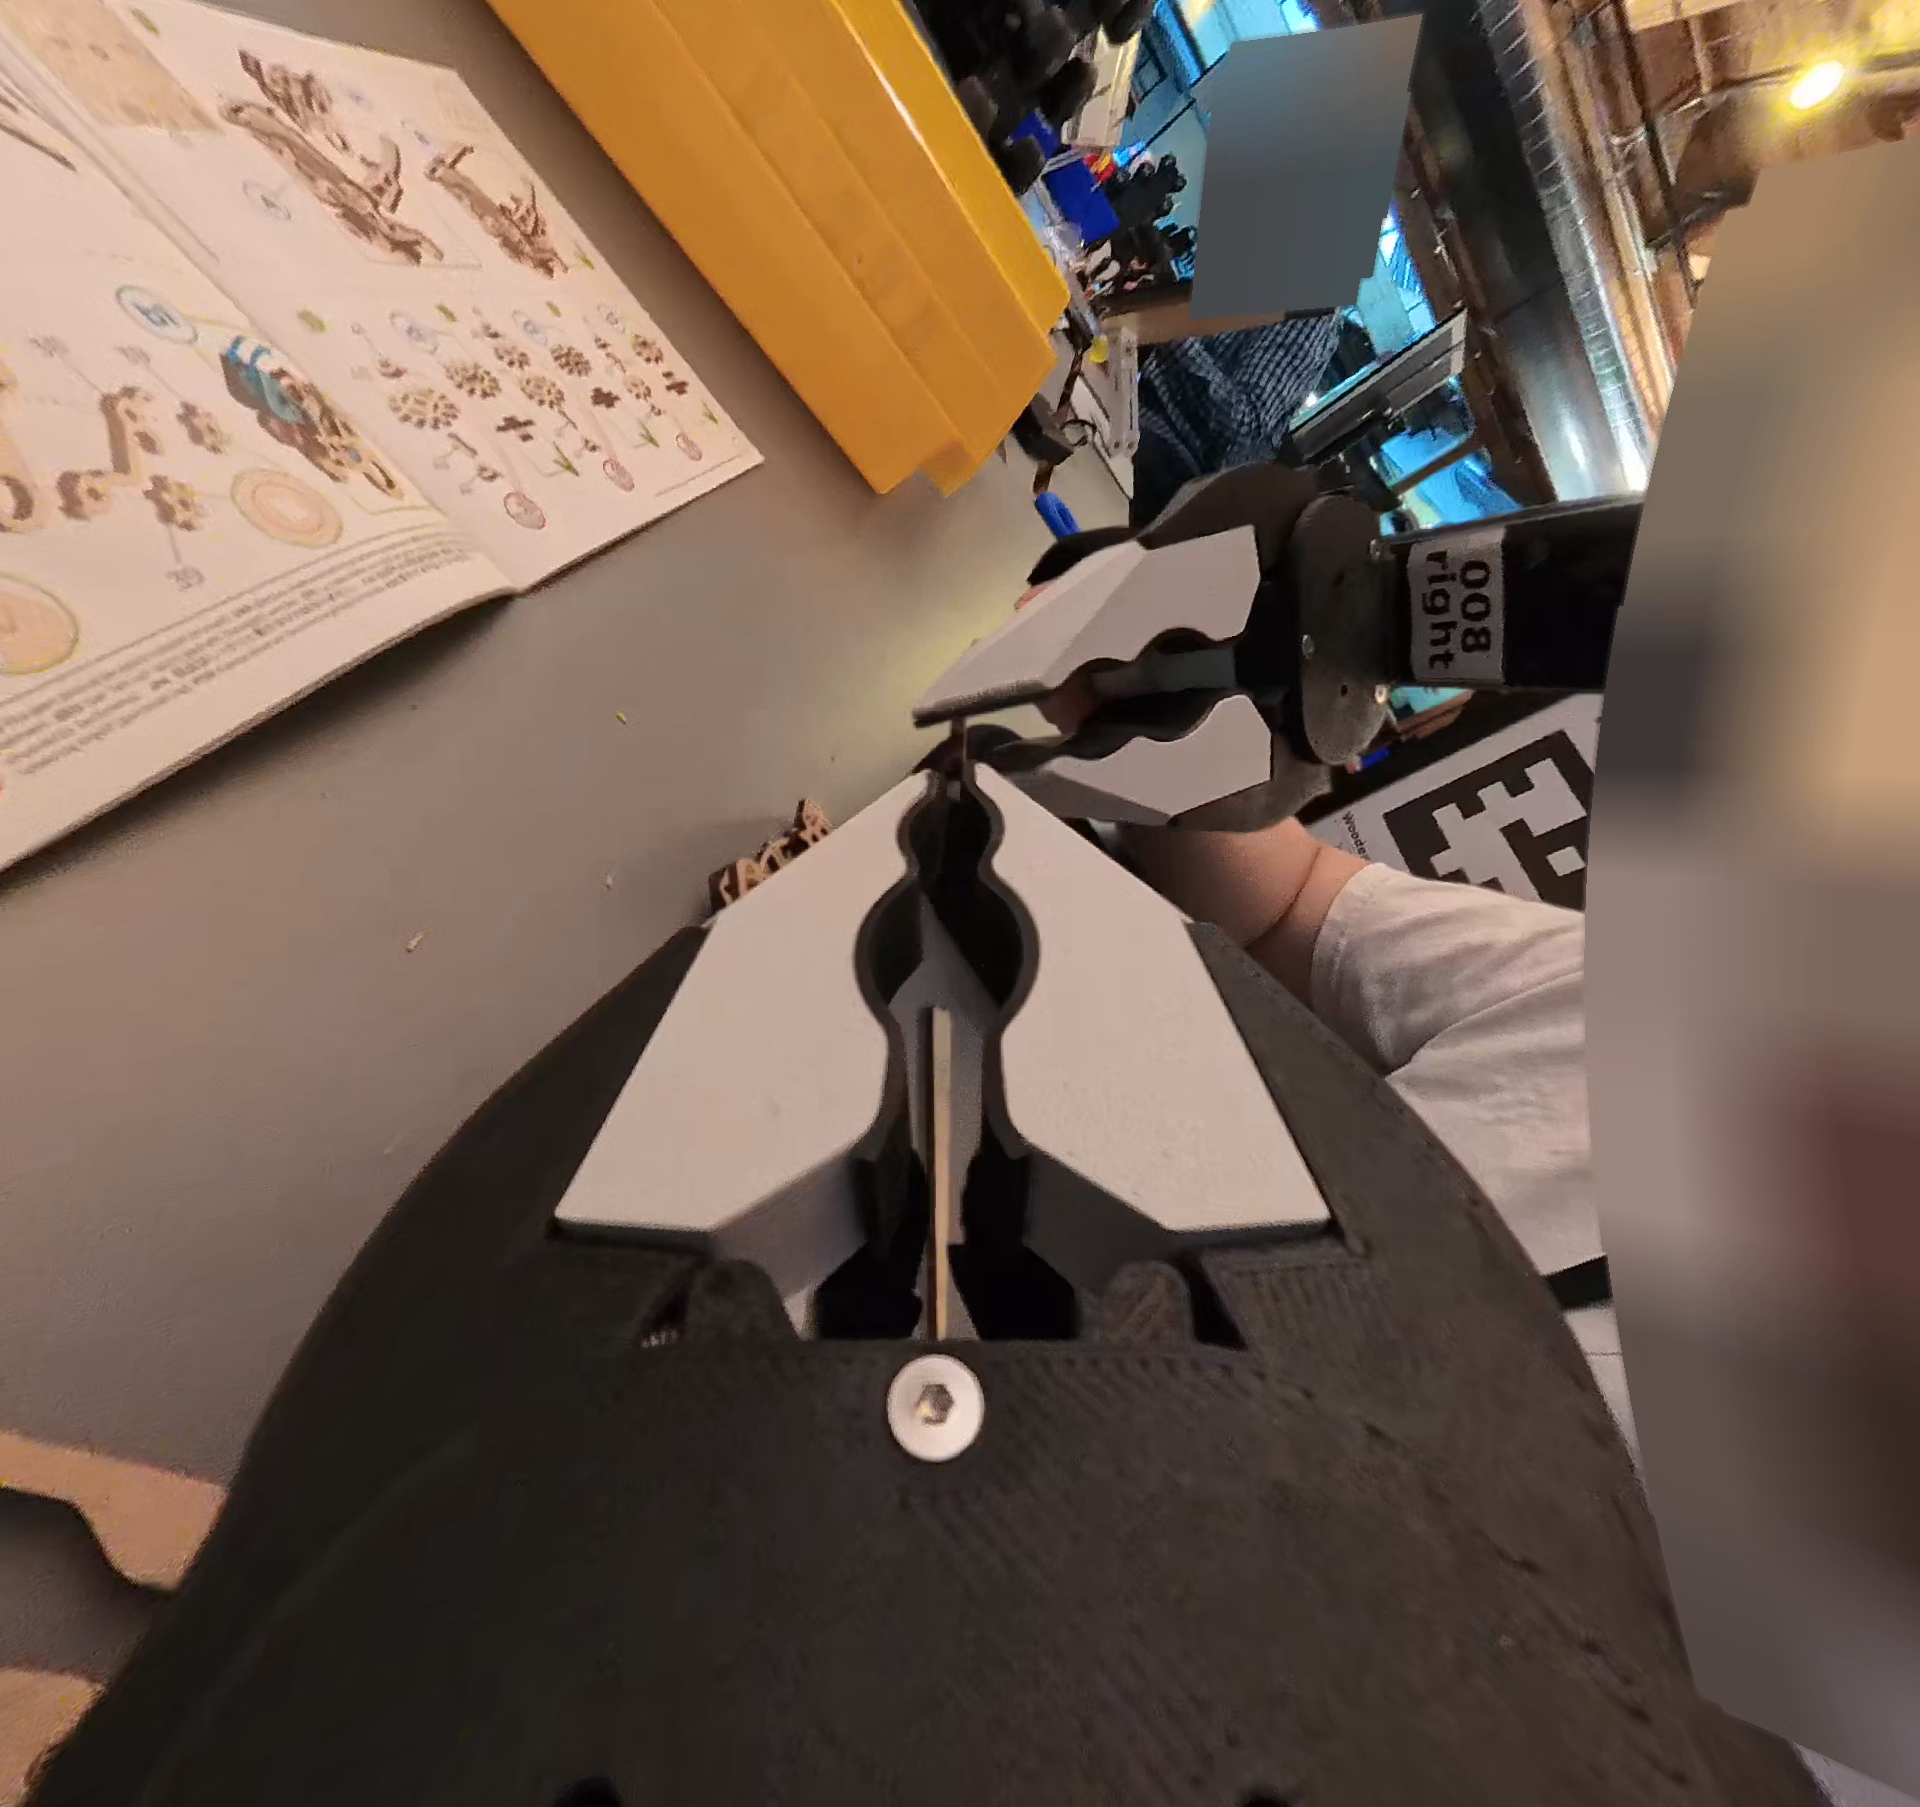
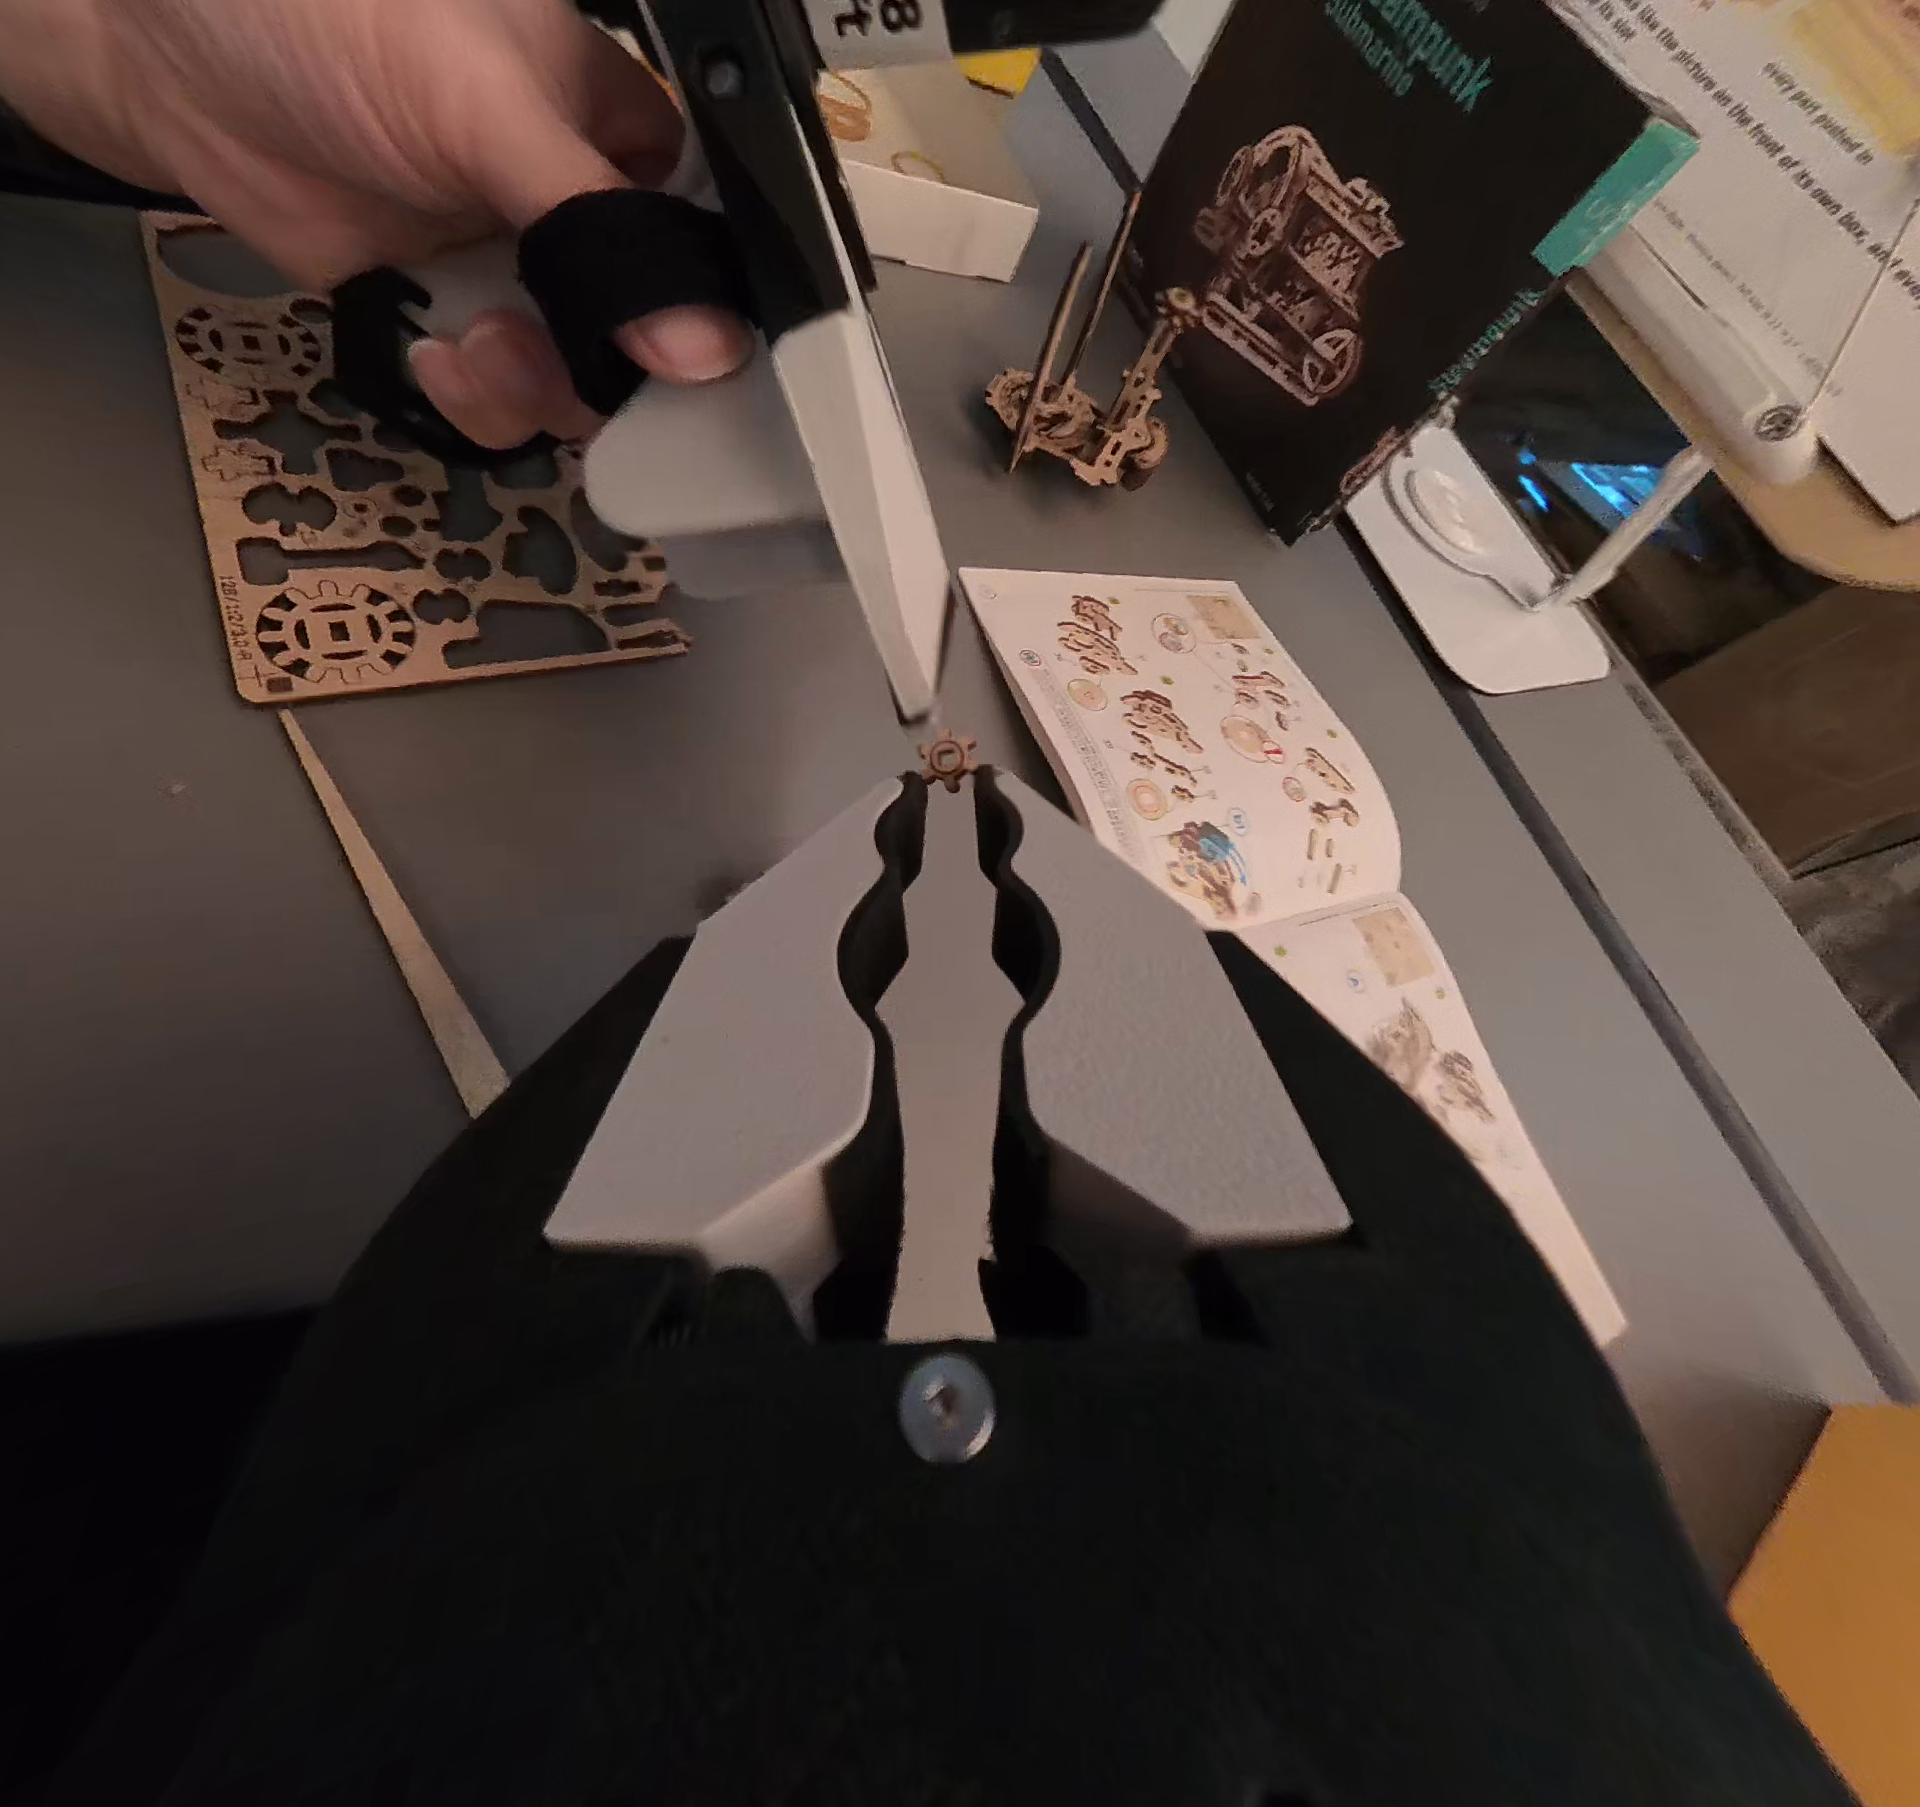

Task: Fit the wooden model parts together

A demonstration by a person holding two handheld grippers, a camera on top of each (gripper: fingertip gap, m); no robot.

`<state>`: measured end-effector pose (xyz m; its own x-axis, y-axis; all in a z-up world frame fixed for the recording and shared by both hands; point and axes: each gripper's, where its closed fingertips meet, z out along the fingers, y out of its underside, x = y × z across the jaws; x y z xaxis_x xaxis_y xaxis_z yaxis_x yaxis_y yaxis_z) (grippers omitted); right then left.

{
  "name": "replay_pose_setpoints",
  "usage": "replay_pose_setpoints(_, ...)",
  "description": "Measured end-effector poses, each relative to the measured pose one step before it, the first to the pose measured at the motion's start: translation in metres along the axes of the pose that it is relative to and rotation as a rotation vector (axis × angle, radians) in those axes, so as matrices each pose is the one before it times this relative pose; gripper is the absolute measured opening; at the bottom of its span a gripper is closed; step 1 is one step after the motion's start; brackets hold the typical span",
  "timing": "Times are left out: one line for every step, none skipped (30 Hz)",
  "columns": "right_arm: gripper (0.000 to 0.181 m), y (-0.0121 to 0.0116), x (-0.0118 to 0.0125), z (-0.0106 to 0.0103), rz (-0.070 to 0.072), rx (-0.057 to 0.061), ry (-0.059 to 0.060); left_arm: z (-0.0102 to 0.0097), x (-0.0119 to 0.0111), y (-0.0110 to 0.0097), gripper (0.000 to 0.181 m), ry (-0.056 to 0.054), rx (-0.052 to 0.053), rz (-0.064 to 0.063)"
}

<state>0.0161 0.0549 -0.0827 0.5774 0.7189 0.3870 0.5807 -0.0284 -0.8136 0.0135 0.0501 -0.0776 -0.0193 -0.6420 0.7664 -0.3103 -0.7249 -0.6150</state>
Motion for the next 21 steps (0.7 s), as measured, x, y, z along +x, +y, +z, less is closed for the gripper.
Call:
replay_pose_setpoints(0.008, 0.00256, 0.0038, -0.00299, -0.0018, -0.0119, 0.0022, -0.00276, -0.00064, -0.00212, 0.001, -0.0077, 0.0066, 0.0064)
replay_pose_setpoints(0.008, 0.00214, -0.00116, -0.00231, -0.0081, -0.0032, -0.0281, -0.00386, -0.00197, -0.00178, 0.004, -0.0152, 0.0033, 0.0134)
replay_pose_setpoints(0.008, 0.00189, -0.00311, -0.00191, -0.001, 0.0034, -0.0369, -0.00413, -0.00283, -0.00162, 0.005, -0.0175, 0.0016, 0.0169)
replay_pose_setpoints(0.008, 0.0033, 0.00153, -0.00078, 0.0189, -0.0057, -0.006, -0.00405, -0.00342, -0.00074, 0.006, -0.0186, -0.002, 0.0145)
replay_pose_setpoints(0.008, 0.00288, -0.00443, 0.00061, 0.0172, -0.0055, -0.046, -0.00303, -0.003, 0.00037, 0.008, -0.0128, -0.0073, 0.0119)
replay_pose_setpoints(0.008, 0.00321, -0.00521, 0.0013, 0.0082, -0.0124, -0.0466, -0.00171, -0.00148, 0.00136, 0.009, -0.0024, -0.0114, 0.0089)
replay_pose_setpoints(0.008, 0.00311, 0.00388, 0.00084, -0.0059, -0.01, 0.0219, -0.00041, 0.00082, 0.0013, 0.009, 0.0103, -0.0081, 0.0078)
replay_pose_setpoints(0.008, 0.00306, 0.00329, 0.00054, -0.0117, -0.0096, 0.0212, 0.00048, 0.00154, 0.00176, 0.009, 0.0115, -0.009, 0.0052)
replay_pose_setpoints(0.008, 0.00331, -0.00033, 0.00063, -0.0029, -0.0135, -0.0052, 0.00108, 0.00041, 0.00243, 0.009, 0.0001, -0.0122, 0.0056)
replay_pose_setpoints(0.008, 0.00238, -0.00035, 0.00041, 0.0031, -0.0054, -0.0033, 0.00084, -0.00125, 0.00261, 0.008, -0.0148, -0.0122, 0.0098)
replay_pose_setpoints(0.008, 0.00132, -0.00098, 0.00009, 0.0017, 0.0052, -0.0029, 0.00068, -0.00169, 0.0036, 0.008, -0.0213, -0.0188, 0.0178)
replay_pose_setpoints(0.008, 0.00148, -0.00211, -0.00019, 0.0007, 0.0059, -0.0053, 0.00019, -0.00291, 0.00519, 0.007, -0.0324, -0.0271, 0.0234)
replay_pose_setpoints(0.008, 0.0024, -0.00185, -0.00033, -0.0028, 0.0017, 0.0006, -0.00008, -0.00497, 0.0064, 0.007, -0.0469, -0.0317, 0.0254)
replay_pose_setpoints(0.008, 0.00303, -0.00124, -0.00041, -0.0089, -0.0004, 0.0084, -0.0002, -0.00619, 0.00691, 0.006, -0.0559, -0.033, 0.0253)
replay_pose_setpoints(0.008, 0.00367, -0.00213, -0.00018, -0.0116, -0.0042, 0.0035, 0.00048, -0.00582, 0.00612, 0.006, -0.0536, -0.0302, 0.0243)
replay_pose_setpoints(0.008, 0.00345, -0.00341, 0.0001, -0.0102, -0.0008, -0.0056, 0.0012, -0.00356, 0.00431, 0.006, -0.0368, -0.0258, 0.0215)
replay_pose_setpoints(0.008, 0.00221, -0.00456, 0.00049, -0.0095, 0.0051, -0.0149, 0.00176, -0.00059, 0.00271, 0.006, -0.0154, -0.02, 0.0174)
replay_pose_setpoints(0.008, 0.00071, -0.0054, 0.00069, -0.0155, 0.0076, -0.0223, 0.00203, 0.00065, 0.00242, 0.006, -0.0048, -0.0168, 0.0126)
replay_pose_setpoints(0.008, 0.00011, -0.0025, 0.00092, -0.016, 0.0037, -0.0055, 0.00203, 0.00046, 0.0027, 0.006, -0.0042, -0.0167, 0.0093)
replay_pose_setpoints(0.008, -0.00052, -0.00167, 0.00057, -0.0139, 0.003, -0.0008, 0.00167, -0.00007, 0.00258, 0.006, -0.0075, -0.0151, 0.0085)
replay_pose_setpoints(0.008, -0.00176, -0.0038, 0.00027, -0.0096, 0.0073, -0.014, 0.00128, -0.00017, 0.00223, 0.006, -0.0088, -0.0137, 0.0096)
